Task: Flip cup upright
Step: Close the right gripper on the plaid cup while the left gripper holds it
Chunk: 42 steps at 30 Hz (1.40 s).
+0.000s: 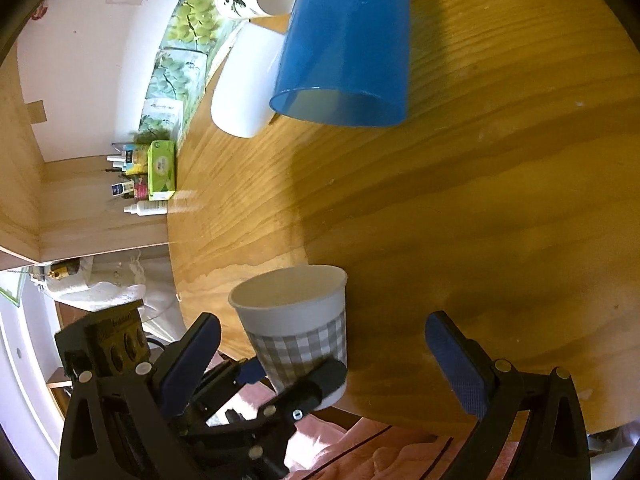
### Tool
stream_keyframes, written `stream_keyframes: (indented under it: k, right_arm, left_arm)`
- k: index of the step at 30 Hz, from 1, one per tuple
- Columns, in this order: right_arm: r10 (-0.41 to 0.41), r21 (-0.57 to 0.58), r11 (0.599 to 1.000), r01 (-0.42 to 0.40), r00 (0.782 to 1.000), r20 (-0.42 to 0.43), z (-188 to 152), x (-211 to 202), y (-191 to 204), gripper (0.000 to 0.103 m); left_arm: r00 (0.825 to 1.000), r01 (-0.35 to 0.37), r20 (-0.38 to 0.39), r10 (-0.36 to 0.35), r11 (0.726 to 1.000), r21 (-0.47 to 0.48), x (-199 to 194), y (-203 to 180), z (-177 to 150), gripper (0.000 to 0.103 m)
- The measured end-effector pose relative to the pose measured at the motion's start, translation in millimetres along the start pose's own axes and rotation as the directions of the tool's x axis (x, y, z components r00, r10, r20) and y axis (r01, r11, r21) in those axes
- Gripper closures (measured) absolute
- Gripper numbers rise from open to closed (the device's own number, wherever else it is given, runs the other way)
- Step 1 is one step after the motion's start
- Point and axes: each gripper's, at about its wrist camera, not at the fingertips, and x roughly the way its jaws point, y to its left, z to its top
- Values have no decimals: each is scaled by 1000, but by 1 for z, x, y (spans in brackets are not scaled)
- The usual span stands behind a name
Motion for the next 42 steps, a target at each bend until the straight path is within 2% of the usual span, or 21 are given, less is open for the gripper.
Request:
stream_keyframes:
  k: [12, 26, 32, 42]
  right_arm:
    - [-23, -18, 1000, 22, 998, -63, 0, 17, 10, 4]
    - [-51, -34, 998, 49, 997, -58, -4, 43, 42, 24]
    - [-74, -22, 997, 74, 997, -33, -9, 56, 57, 34]
    - [-132, -8, 991, 133, 989, 66, -21, 58, 69, 35]
  left_arm:
    - [1000, 8, 4, -8, 1000, 17, -15, 12, 0, 26]
    - [998, 56, 1, -56, 998, 29, -28, 37, 5, 25]
    - [998, 65, 0, -65, 996, 53, -37, 51, 6, 25]
    - [993, 115, -4, -115, 993, 39, -46, 72, 11, 25]
